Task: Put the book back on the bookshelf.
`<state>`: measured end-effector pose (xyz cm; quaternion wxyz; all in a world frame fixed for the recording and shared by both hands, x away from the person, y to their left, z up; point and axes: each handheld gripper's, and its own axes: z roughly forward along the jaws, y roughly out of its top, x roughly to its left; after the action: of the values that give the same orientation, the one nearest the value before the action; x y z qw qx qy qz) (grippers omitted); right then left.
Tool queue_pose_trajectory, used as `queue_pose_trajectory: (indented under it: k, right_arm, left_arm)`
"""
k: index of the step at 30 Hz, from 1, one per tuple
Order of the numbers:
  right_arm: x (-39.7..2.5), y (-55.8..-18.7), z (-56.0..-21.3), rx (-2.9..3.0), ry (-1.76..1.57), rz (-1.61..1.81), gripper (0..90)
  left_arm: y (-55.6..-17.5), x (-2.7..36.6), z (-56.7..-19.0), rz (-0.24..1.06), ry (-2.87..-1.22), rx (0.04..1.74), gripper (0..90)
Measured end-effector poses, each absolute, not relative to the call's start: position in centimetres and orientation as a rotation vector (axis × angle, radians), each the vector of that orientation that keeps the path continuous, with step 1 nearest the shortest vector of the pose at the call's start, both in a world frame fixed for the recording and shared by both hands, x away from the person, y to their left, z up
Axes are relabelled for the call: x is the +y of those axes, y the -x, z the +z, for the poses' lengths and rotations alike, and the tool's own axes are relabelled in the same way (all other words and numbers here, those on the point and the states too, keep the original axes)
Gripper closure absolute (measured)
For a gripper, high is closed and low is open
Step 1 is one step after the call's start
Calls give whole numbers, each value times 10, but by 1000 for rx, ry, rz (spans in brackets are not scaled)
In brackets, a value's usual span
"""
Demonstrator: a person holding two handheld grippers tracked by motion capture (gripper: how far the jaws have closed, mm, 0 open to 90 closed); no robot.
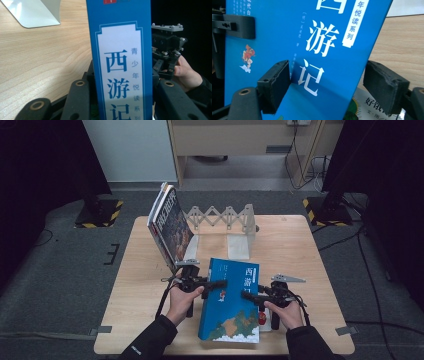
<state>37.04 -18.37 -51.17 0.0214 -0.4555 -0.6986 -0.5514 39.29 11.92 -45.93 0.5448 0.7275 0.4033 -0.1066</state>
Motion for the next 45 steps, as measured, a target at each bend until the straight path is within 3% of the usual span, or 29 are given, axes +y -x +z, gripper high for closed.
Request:
queue_pose_trajectory:
  k: [25, 33, 41, 45]
  right_arm:
    - [-179, -373, -510, -2264, 1388, -1546, 251]
    - [-179, -370, -516, -2208, 1411, -1572, 245]
    - [-181, -372, -504, -2210, 1398, -1682, 319]
    - [-179, -374, -500, -2164, 1396, -1747, 296]
  left_arm:
    - [-392, 111, -480, -224, -1727, 1012, 580]
    - [-395, 115, -482, -291, -1704, 1049, 592]
    - [-399, 119, -463, -268, -1677, 997, 609]
    - [-399, 121, -456, -242, -1686, 967, 610]
